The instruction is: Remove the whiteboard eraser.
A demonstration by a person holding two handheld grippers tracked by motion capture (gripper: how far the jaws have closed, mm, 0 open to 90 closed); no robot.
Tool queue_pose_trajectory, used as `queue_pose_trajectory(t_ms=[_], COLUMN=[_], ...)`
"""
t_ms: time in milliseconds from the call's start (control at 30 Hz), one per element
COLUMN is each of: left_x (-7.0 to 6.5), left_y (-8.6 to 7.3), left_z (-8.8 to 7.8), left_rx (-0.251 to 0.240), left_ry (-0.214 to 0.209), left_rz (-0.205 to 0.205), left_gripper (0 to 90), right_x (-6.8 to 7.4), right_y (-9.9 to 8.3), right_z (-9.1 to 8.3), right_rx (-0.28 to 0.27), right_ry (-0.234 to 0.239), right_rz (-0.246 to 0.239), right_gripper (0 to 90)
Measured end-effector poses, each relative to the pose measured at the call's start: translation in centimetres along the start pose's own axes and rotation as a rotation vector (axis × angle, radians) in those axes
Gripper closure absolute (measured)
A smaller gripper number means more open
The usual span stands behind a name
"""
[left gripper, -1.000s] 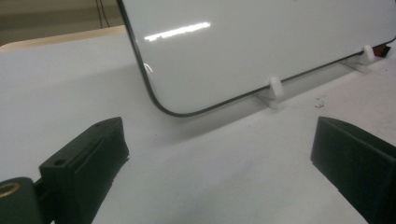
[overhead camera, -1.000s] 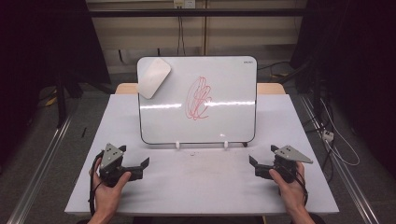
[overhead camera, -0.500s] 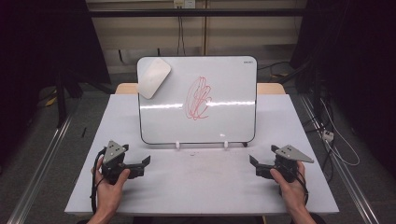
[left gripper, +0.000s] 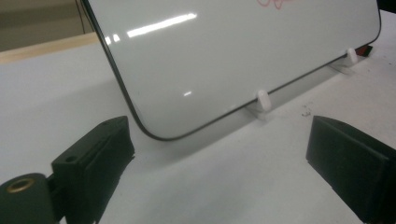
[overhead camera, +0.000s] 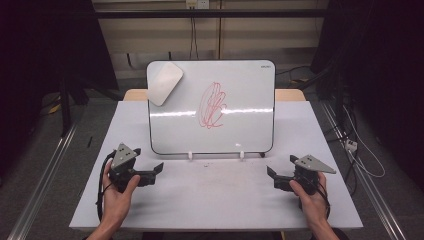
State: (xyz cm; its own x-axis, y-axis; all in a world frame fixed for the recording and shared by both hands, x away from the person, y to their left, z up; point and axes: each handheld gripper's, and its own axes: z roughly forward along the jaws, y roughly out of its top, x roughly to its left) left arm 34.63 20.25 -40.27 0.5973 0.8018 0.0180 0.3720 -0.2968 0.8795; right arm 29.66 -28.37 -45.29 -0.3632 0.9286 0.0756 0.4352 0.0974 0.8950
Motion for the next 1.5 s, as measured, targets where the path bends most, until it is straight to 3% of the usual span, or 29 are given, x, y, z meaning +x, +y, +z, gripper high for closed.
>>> queue_pose_trajectory(t_ms=[67, 300, 367, 433, 567, 633, 767, 967, 1033, 1133, 1400, 1500], left_x=[0.2, 0.9, 1.1, 1.1, 1.2, 1.1, 1.3, 1.7, 1.8, 1.7, 2.2, 2.4], left_y=[0.3, 1.9, 2.6, 3.3, 4.5, 5.1, 6.1, 7.6, 8.0, 8.8, 10.8, 11.5], left_z=[0.3, 1.0, 1.0, 1.0, 1.4, 1.6, 1.9, 1.7, 1.5, 1.5, 1.9, 2.3], left_rx=[0.01, 0.006, -0.007, -0.02, -0.023, -0.008, -0.03, -0.03, -0.042, -0.048, -0.095, -0.088], left_ry=[-0.011, -0.02, -0.005, 0.024, 0.01, 0.033, 0.012, 0.033, 0.026, 0.029, 0.054, 0.061], left_rz=[-0.018, -0.016, -0.02, 0.009, 0.051, 0.089, 0.062, 0.04, 0.057, 0.099, 0.116, 0.116], left_gripper=[3.9, 5.8, 5.9, 6.5, 7.6, 7.4, 9.7, 10.4, 5.0, 5.7, 5.4, 5.2], right_x=[0.1, 0.1, 0.1, 0.1, 0.1, 0.2, 0.2, 0.4, 0.5, 0.6, 0.5, 0.6], right_y=[0.0, 0.0, 0.0, 0.0, 0.0, 0.0, 0.0, 0.1, 0.2, 0.2, 0.2, 0.2], right_z=[0.1, 0.1, 0.1, 0.1, 0.0, 0.0, 0.1, 0.1, 0.1, 0.1, 0.2, 0.2], right_rx=[0.003, 0.003, 0.002, 0.003, 0.005, 0.003, 0.005, 0.005, 0.003, 0.003, 0.005, 0.008], right_ry=[0.008, 0.008, 0.007, 0.01, 0.013, 0.017, 0.016, 0.023, 0.026, 0.027, 0.021, 0.023], right_rz=[0.0, 0.0, 0.0, 0.001, -0.003, -0.004, -0.008, -0.014, -0.015, -0.018, -0.02, -0.018], right_gripper=[5.1, 5.1, 5.1, 5.0, 5.0, 5.0, 5.1, 5.2, 5.1, 5.2, 5.1, 5.1])
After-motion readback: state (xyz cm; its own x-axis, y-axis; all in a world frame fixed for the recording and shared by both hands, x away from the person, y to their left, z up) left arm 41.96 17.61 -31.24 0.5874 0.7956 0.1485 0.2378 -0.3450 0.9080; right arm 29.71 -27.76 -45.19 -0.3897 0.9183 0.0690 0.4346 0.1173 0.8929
